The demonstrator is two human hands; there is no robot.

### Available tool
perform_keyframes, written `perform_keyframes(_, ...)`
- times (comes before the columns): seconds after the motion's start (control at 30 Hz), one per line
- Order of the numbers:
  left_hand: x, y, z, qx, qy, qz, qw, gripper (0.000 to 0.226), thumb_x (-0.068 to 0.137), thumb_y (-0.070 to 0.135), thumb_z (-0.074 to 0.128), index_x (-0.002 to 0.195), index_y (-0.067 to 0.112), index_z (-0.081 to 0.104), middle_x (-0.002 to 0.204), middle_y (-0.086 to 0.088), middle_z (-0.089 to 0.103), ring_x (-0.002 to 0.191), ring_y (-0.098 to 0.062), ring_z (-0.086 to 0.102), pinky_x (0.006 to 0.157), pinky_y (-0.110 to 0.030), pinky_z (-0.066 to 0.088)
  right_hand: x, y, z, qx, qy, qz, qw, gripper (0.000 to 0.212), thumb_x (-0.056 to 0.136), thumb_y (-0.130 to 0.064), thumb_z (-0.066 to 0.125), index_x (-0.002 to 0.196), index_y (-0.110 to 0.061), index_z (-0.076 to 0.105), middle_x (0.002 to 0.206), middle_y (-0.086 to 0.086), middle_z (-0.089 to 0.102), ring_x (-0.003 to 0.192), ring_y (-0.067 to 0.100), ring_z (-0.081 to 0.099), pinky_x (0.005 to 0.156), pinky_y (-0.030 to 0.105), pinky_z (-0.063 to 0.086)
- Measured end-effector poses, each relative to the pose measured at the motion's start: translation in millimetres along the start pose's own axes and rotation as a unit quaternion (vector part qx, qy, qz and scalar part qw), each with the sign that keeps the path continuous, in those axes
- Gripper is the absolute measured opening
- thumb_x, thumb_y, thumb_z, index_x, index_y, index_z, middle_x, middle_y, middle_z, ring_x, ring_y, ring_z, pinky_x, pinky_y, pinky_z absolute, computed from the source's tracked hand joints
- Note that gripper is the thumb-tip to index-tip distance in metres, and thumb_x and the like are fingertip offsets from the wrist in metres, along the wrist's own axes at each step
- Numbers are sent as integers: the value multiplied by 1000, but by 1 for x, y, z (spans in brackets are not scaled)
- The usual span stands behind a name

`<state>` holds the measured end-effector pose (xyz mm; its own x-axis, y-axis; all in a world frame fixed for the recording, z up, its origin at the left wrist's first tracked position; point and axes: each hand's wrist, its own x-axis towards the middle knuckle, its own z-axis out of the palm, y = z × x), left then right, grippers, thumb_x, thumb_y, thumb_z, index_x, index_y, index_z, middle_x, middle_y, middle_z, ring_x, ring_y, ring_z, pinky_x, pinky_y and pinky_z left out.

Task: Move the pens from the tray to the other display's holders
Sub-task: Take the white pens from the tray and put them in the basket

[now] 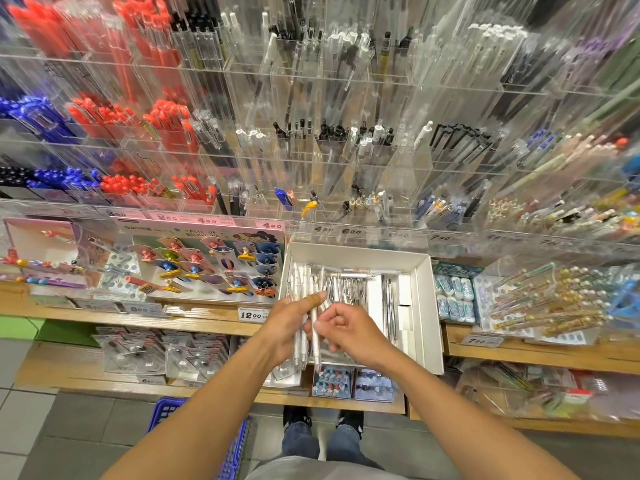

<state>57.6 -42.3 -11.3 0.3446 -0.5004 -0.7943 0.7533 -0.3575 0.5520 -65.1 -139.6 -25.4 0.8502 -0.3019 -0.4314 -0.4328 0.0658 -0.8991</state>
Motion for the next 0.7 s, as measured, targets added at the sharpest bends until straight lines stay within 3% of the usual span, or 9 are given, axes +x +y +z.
perform_keyframes(0.1, 0, 0, -5, -39, -34, -4, 999, 32, 85, 22, 75, 106, 0, 62, 67, -8, 60, 52, -22, 57, 50, -33, 53, 9, 16, -3, -12, 66, 49, 997, 21, 95, -35, 55, 88, -17, 62, 79, 0, 71, 60, 9, 63, 61, 23, 53)
perform_keyframes(0.17, 1, -1, -8, -60, 0, 9, 998, 19, 91, 17, 68, 105, 5, 64, 60, -3, 58, 46, -15, 52, 44, -26, 48, 18, 32, -9, -107, 122, 95, 982, 16, 96, -34, 56, 88, -21, 61, 83, -6, 68, 75, 9, 65, 73, 26, 54)
perform_keyframes(0.27, -2, 0, -11, -90, 5, 13, 996, 15, 95, 14, 65, 106, 3, 63, 63, -7, 62, 53, -17, 60, 48, -25, 53, 31, 46, -14, -210, 148, 122, 959, 7, 95, -26, 59, 97, -19, 60, 92, -7, 62, 85, 12, 60, 75, 23, 48)
perform_keyframes(0.5, -5, 1, -14, -116, 0, -3, 993, 14, 96, 16, 63, 101, 3, 65, 64, -9, 67, 59, -23, 68, 57, -33, 61, 44, 45, 0, -384, 106, 176, 900, 13, 94, -24, 57, 91, -12, 60, 83, 3, 63, 71, 19, 60, 62, 29, 49)
perform_keyframes(0.6, -3, 0, -14, -114, 0, -11, 993, 12, 96, 18, 64, 99, 6, 64, 62, -7, 64, 57, -21, 68, 61, -36, 61, 46, 41, 4, -448, 105, 179, 869, 14, 92, -22, 57, 81, -14, 53, 73, -1, 52, 68, 20, 54, 59, 29, 42)
perform_keyframes(0.7, 0, -1, -18, -106, -12, -18, 994, 14, 96, 18, 64, 107, 9, 61, 64, -5, 60, 53, -18, 60, 55, -32, 58, 48, 41, 7, -468, 109, 186, 857, 22, 88, -13, 58, 69, -16, 47, 68, -1, 51, 65, 20, 56, 56, 28, 42)
